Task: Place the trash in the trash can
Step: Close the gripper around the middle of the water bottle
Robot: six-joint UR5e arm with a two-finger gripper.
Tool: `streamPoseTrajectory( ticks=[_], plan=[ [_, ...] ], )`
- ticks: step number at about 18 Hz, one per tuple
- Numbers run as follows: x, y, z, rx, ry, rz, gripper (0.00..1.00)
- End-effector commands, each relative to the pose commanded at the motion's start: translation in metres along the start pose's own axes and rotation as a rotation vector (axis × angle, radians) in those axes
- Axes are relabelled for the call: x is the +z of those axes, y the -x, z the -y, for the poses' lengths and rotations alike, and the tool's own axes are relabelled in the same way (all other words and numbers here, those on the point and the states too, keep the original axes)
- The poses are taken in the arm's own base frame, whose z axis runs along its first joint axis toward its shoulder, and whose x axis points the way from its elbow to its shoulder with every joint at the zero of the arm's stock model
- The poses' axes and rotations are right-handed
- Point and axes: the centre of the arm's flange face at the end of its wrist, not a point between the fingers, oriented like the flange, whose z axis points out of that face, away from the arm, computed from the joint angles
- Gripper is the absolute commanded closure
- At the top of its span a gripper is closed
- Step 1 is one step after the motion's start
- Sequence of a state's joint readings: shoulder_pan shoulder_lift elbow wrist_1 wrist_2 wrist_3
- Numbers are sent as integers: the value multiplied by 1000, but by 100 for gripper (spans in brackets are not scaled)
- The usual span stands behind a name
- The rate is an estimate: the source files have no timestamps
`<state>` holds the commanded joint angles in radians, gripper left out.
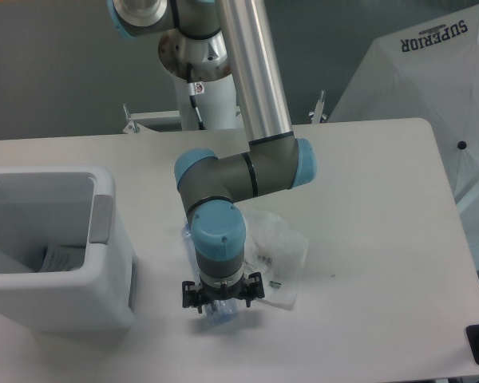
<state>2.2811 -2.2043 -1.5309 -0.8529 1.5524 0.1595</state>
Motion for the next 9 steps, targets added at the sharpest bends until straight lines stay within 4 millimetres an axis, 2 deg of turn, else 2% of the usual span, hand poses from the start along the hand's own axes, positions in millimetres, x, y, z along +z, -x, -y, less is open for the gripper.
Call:
streamPoseTrajectory(
  ticks=[9],
  plan=[
    [15,0,2,-20,15,-2,0]
  ],
)
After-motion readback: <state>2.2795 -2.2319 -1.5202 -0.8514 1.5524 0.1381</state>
